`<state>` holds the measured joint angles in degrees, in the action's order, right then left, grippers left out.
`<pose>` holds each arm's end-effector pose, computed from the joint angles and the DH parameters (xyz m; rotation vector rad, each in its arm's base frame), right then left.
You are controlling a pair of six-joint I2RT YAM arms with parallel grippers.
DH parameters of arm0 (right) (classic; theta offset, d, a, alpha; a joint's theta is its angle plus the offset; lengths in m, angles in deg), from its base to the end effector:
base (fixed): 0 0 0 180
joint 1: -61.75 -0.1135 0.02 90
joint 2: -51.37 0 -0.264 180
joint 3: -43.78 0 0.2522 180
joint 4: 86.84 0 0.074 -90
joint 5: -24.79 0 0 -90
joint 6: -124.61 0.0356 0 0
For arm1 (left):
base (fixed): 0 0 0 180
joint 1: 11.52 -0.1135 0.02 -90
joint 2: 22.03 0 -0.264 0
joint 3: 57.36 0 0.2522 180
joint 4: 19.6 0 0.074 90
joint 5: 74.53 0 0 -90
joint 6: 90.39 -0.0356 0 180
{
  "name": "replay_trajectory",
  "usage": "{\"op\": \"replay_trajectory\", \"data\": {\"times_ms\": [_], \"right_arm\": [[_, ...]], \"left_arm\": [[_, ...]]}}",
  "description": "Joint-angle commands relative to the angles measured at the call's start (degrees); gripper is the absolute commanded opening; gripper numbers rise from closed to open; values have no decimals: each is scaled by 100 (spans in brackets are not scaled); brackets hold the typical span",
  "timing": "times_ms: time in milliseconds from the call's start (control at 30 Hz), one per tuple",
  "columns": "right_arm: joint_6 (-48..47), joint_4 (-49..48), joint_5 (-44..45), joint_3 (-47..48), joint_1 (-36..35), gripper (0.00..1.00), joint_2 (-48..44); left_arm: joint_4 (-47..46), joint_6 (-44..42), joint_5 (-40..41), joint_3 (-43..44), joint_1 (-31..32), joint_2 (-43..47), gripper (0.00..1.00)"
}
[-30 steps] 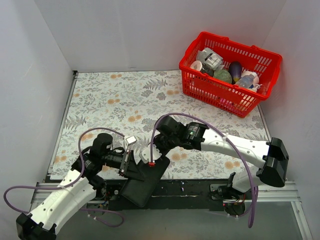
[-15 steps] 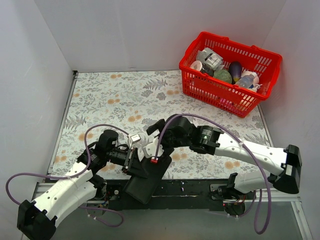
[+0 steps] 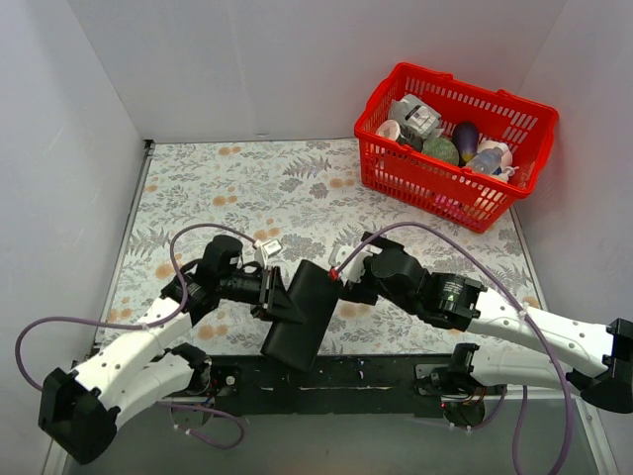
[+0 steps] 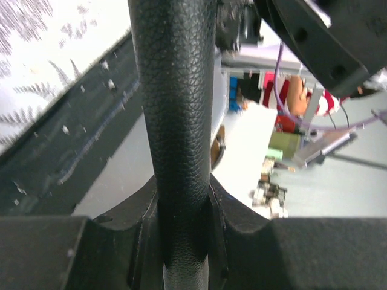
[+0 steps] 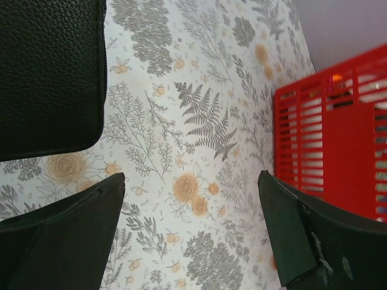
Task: Sort the hair-cutting tools
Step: Place the hairdressing tool bag at the center of the board.
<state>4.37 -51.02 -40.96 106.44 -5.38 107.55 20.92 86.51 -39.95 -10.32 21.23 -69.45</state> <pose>0.0976 0.1938 0.3091 -1.3484 1.5230 -0.0377 0.1227 -0.1138 0.2445 0.5494 -2.2737 1.4987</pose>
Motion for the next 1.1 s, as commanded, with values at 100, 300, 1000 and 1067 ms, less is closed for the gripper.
{"op": "replay_trajectory", "data": {"times_ms": [100, 300, 1000, 1067], "right_arm": [[2327, 60, 1029, 40, 288, 98, 41], [3696, 69, 924, -92, 490, 96, 191], [5986, 1388, -26, 506, 869, 98, 1052], [6047, 1467, 88, 602, 869, 98, 1175]], "left_arm": [[-1663, 91, 1111, 688, -357, -1487, 0], [-2587, 152, 1648, 1207, -867, -2938, 0], [-685, -618, 3474, 2884, -1069, -5383, 98], [-69, -822, 4036, 3332, -1069, -5217, 98]]}}
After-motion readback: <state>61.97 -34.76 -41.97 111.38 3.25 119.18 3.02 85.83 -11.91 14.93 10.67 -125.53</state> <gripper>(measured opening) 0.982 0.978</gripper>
